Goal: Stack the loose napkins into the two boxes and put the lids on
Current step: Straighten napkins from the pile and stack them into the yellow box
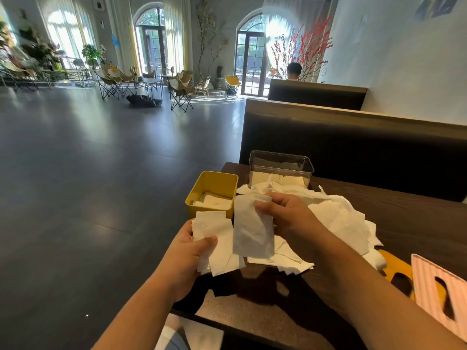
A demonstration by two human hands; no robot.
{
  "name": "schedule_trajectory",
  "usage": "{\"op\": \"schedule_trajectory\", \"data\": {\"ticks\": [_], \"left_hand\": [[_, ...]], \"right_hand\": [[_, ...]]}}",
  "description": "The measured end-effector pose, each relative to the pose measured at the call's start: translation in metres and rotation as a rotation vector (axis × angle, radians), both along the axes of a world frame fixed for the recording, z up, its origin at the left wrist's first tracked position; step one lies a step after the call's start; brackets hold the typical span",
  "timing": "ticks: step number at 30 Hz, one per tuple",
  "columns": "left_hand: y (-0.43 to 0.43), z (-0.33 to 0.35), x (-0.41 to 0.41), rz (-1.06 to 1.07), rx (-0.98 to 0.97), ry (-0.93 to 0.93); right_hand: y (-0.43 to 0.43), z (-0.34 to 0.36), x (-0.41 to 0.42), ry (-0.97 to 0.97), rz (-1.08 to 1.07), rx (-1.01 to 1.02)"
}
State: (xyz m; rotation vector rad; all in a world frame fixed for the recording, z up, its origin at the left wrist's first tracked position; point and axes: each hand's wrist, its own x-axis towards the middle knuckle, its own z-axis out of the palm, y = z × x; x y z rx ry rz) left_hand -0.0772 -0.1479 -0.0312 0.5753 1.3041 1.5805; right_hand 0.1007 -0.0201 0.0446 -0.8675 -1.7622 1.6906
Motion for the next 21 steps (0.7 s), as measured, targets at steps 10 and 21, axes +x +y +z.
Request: {"op": "schedule_trajectory", "data": {"ticks": [10,21], "left_hand": [[-0.002,0.003,0.018,-0.075,0.105,0.01],[0.003,0.006,0.019,-0.003,0.038,-0.065]], "right_hand": [[-0.025,-0.027,-0.022,-0.243,0.071,0.371],[-0.018,-0.045,-0.02,-0.223,0.0,0.134]]}}
